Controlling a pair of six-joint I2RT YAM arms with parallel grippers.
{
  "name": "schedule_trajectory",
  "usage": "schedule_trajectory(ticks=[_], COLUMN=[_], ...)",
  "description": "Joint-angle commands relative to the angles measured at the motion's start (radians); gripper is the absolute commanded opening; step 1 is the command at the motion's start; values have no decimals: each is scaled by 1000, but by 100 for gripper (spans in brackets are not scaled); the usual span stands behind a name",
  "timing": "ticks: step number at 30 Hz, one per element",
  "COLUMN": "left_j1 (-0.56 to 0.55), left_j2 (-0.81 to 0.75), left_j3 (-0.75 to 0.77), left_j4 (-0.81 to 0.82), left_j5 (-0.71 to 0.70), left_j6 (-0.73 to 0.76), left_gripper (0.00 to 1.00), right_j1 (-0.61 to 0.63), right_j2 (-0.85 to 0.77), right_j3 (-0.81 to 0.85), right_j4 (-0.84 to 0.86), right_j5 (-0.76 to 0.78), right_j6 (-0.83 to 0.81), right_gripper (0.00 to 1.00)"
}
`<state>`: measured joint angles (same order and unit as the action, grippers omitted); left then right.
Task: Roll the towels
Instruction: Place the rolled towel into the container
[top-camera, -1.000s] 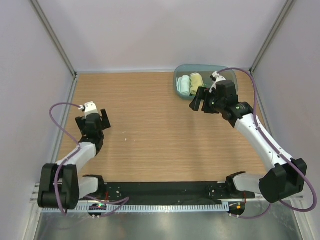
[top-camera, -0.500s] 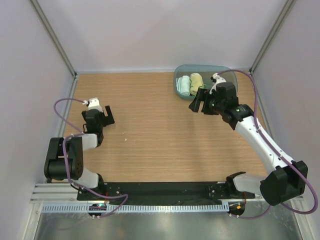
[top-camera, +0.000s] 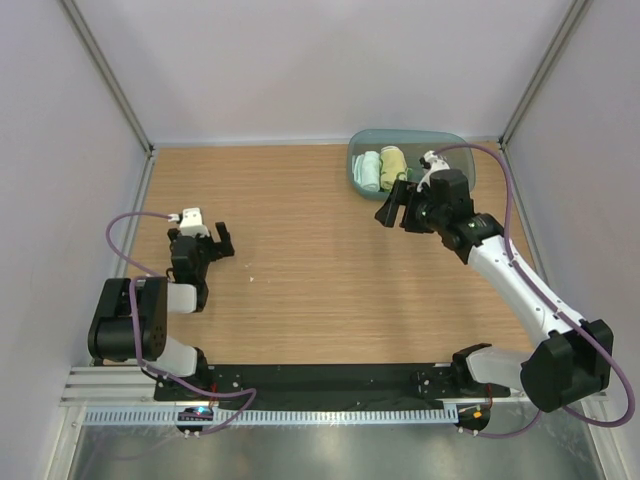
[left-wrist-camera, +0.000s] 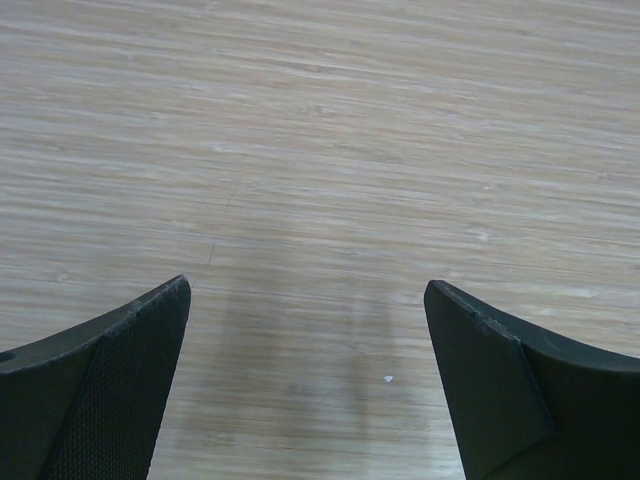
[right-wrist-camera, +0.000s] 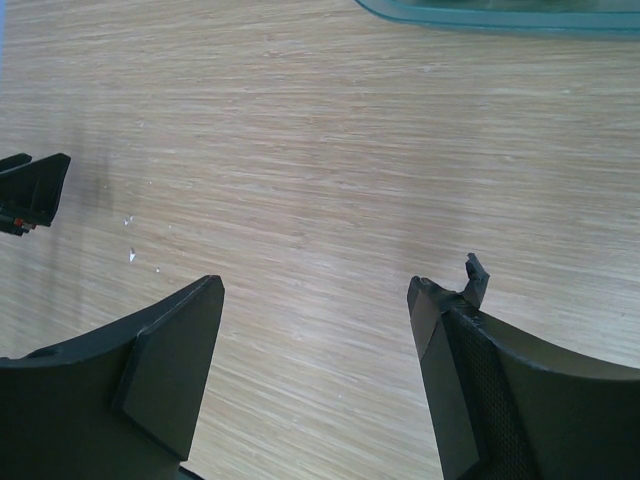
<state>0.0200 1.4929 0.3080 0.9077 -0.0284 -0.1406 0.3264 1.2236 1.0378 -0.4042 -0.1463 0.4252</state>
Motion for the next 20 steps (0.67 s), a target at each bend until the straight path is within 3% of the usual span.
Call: schedule_trajectory(ticks=[1, 9, 20], left_j1=[0, 0, 0], left_j2=[-5, -3, -3], left_j3=[3, 3, 3], left_j4=[99, 99, 97], left_j5=[10, 10, 10], left_j6=[29, 29, 29], left_gripper=[100, 100, 100], right_j1=[7, 8, 33], right_j2=[-19, -16, 47], right_j3=[-15, -58, 41], right_j4=[64, 125, 116], right_j5=[1, 37, 100], right_j6=[23, 38, 24], right_gripper=[82, 81, 79])
